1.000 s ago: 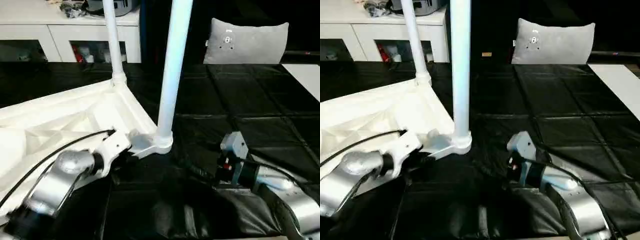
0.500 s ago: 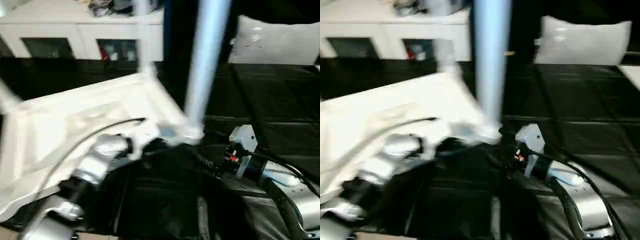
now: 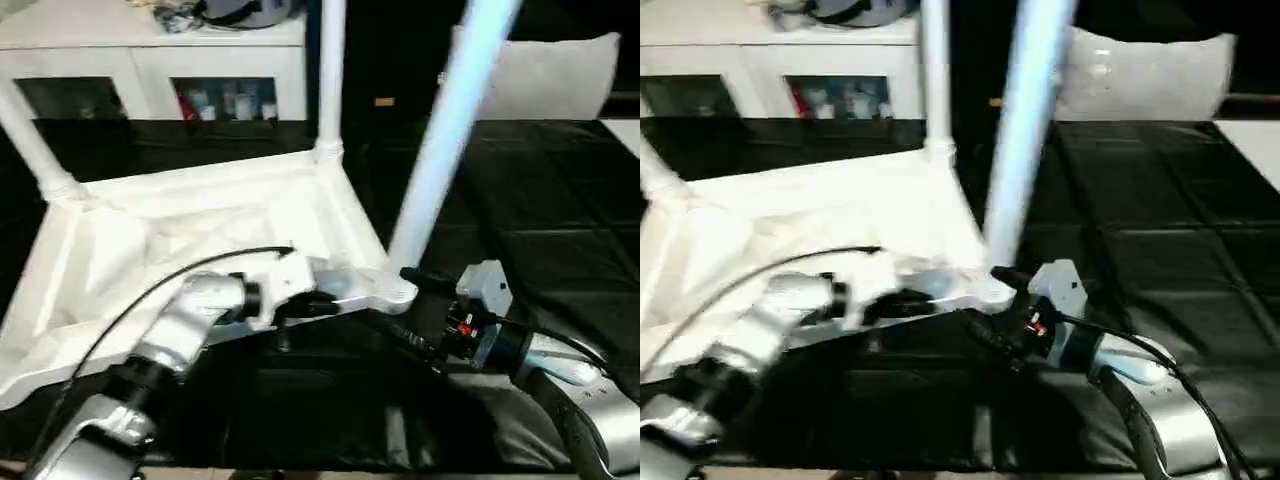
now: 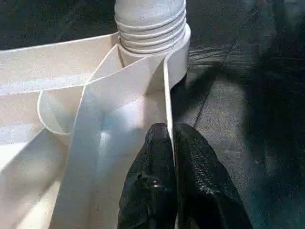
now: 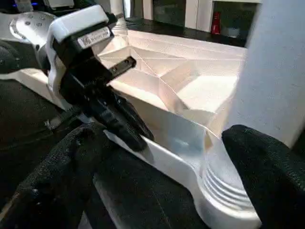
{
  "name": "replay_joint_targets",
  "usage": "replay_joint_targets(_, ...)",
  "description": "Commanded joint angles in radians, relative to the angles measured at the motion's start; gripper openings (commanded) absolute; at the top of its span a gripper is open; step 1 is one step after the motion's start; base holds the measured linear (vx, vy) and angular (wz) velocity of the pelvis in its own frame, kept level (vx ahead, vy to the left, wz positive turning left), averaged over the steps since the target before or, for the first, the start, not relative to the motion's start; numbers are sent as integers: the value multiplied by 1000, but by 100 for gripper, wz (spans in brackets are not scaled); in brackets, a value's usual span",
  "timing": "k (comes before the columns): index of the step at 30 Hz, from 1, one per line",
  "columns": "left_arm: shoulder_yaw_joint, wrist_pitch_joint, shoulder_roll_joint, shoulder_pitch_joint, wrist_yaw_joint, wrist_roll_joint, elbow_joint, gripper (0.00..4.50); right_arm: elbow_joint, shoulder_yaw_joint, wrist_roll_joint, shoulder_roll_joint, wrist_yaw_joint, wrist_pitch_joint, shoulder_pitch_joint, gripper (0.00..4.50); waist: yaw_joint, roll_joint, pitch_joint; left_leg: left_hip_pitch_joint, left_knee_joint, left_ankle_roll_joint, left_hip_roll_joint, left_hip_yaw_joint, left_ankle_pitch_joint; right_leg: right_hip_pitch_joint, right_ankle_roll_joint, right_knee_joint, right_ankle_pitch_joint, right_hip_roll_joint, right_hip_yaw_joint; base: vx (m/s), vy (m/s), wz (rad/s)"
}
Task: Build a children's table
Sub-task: Rotate leg to tighten
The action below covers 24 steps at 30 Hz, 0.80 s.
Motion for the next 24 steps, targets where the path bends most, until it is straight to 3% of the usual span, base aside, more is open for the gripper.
replay_joint_targets(1,20,13,38,31,-44,-33,-42,3,-9,-25,-1,-11,-8,-1,-7,450,4,-26,-58,4,-78,59,57,-22,-106,44,-210,-78,-24,-73,42,0,0,0)
replay_joint_targets(3,26,12,56,46,-50,-36,-58,3,-8,-28,1,-13,-6,1,-8,450,-2,-23,-59,7,-75,69,56,-19,-95,42,-217,-78,1,-71,42,0,0,0)
replay_joint_targets(6,36,14,78,61,-51,-43,-75,3,19,-31,-4,-19,3,-3,-27,450,0,-34,-57,8,-74,81,57,-16,-93,41,-228,-78,1,-71,42,0,0,0)
replay_joint_targets(8,42,19,85,71,-59,-50,-88,3,38,-28,-11,-23,6,-9,-37,450,-2,-33,-56,9,-76,75,58,-16,-99,41,-230,-78,-19,-71,41,0,0,0)
replay_joint_targets(12,37,32,104,97,-96,-57,-145,3,74,-2,-12,-42,50,-1,-77,450,-4,-37,-59,12,-74,76,59,-15,-92,42,-241,-74,18,-70,42,0,0,0)
replay_joint_targets(19,7,9,115,88,-133,-42,-135,3,187,52,-32,-72,171,-27,-159,450,-1,-43,-60,14,-70,86,59,-12,-86,42,-260,-71,42,-69,42,0,0,0)
replay_joint_targets(24,-3,4,117,76,-165,-37,-143,0,295,69,-24,-89,274,-43,-232,401,1,-45,-60,16,-69,89,59,-10,-82,43,-280,-68,60,-70,41,0,0,0)
